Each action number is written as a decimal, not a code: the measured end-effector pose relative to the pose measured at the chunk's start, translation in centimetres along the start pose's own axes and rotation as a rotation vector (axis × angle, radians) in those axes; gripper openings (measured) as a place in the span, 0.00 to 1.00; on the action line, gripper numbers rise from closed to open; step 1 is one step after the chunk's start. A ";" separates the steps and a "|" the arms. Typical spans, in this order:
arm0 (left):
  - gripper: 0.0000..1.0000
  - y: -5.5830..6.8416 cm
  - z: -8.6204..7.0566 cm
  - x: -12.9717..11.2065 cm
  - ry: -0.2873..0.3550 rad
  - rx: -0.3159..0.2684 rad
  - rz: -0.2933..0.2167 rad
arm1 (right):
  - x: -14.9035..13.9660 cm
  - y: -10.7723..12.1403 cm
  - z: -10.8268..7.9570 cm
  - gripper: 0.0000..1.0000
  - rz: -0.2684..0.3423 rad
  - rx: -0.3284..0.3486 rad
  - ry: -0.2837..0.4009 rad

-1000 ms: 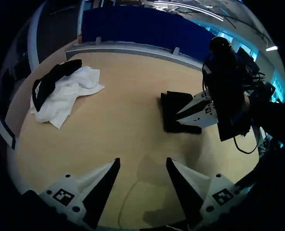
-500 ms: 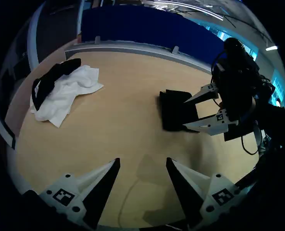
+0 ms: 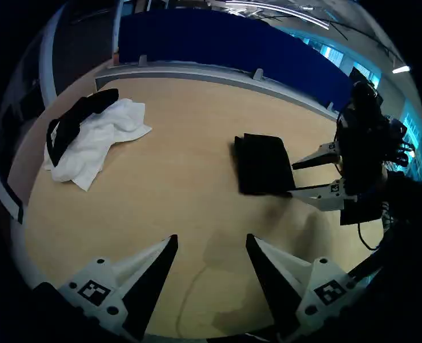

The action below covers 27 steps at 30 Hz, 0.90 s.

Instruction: Fold towel

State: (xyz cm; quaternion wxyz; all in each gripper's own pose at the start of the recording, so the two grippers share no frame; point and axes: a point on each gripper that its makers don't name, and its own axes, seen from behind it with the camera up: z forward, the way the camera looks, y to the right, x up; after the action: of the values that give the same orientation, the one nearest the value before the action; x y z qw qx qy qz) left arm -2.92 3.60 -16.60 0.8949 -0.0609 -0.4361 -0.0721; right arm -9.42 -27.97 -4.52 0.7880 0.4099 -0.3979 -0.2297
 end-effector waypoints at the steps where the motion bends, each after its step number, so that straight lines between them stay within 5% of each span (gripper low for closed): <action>1: 0.88 0.0 0.0 0.0 0.000 0.000 0.001 | -0.5 0.2 0.0 1.00 0.020 -0.019 -0.006; 9: 0.88 0.2 -0.1 0.1 0.001 -0.003 0.003 | -2.5 0.7 0.0 1.00 0.149 -0.087 -0.032; 17: 0.88 0.2 -0.1 0.2 0.002 -0.002 0.008 | -3.0 0.8 0.2 0.99 0.164 -0.092 -0.037; 22: 0.88 0.2 -0.2 0.3 0.003 -0.002 0.008 | -3.3 1.1 0.7 0.74 0.173 -0.105 -0.032; 27: 0.88 0.1 -0.3 0.3 0.004 -0.001 0.005 | -3.6 0.7 1.1 0.60 0.191 -0.096 -0.030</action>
State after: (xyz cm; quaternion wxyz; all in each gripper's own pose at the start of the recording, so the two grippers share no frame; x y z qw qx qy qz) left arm -2.49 3.62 -16.54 0.8959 -0.0624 -0.4342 -0.0702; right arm -12.40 -25.55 -5.13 0.8190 0.3282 -0.4355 -0.1784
